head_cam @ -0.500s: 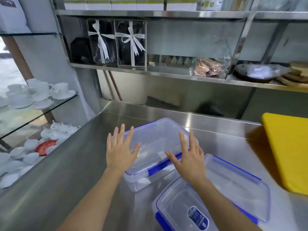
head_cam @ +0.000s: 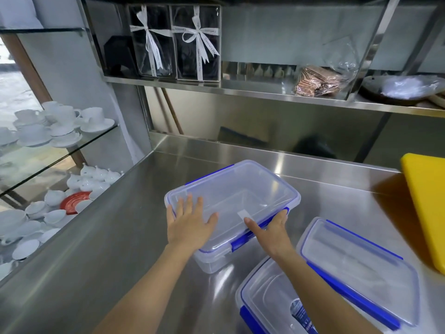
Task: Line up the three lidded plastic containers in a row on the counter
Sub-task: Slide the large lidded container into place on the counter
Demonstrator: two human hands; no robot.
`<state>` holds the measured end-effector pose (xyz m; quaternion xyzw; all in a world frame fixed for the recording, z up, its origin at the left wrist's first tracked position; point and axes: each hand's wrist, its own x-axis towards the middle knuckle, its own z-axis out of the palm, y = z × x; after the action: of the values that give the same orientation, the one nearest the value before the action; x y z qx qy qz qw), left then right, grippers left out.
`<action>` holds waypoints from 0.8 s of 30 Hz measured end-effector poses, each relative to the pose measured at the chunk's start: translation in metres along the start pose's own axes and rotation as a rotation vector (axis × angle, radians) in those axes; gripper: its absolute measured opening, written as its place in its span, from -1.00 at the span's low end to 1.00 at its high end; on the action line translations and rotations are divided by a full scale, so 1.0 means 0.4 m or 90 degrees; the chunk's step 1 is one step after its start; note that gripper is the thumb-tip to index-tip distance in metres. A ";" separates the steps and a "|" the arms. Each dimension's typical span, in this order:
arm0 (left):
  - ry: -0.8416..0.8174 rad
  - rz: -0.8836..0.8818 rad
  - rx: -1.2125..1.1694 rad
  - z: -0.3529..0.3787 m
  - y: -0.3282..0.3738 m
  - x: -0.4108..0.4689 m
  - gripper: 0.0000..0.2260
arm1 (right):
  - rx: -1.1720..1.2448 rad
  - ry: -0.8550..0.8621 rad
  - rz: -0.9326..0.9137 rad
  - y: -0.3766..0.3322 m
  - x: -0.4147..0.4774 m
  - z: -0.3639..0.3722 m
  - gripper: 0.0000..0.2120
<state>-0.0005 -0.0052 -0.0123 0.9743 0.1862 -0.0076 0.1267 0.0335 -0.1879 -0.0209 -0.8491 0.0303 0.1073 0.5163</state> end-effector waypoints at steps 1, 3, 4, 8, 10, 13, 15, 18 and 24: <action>-0.019 -0.013 -0.001 0.000 0.018 -0.015 -0.39 | 0.020 -0.012 0.000 -0.004 0.009 -0.003 -0.02; -0.054 -0.025 0.026 0.001 0.057 -0.048 -0.34 | 0.059 -0.032 0.003 -0.006 0.038 -0.012 0.10; -0.070 -0.026 0.049 -0.001 0.076 -0.063 -0.32 | 0.080 -0.043 0.009 -0.001 0.059 -0.015 0.13; -0.136 -0.017 0.125 -0.030 0.124 -0.106 -0.22 | 0.135 -0.072 0.025 -0.028 0.094 -0.039 -0.25; -0.161 0.007 0.155 -0.037 0.137 -0.118 -0.19 | 0.148 -0.095 0.011 -0.032 0.110 -0.052 -0.42; -0.175 0.049 0.180 -0.039 0.142 -0.128 -0.17 | 0.126 -0.123 0.006 -0.034 0.130 -0.067 -0.40; -0.172 0.080 0.176 -0.056 0.131 -0.119 -0.21 | 0.100 -0.145 0.008 -0.038 0.135 -0.075 -0.40; -0.141 0.119 0.087 -0.107 0.091 -0.067 -0.43 | 0.074 -0.163 0.010 -0.050 0.136 -0.085 -0.47; 0.163 0.061 -0.135 -0.128 -0.043 0.065 -0.64 | 0.017 -0.135 0.003 -0.067 0.070 -0.088 -0.62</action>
<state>0.0159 0.0323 0.0314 0.9562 0.1536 0.1425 0.2045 0.0705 -0.2048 0.0123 -0.8258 -0.0214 0.1974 0.5279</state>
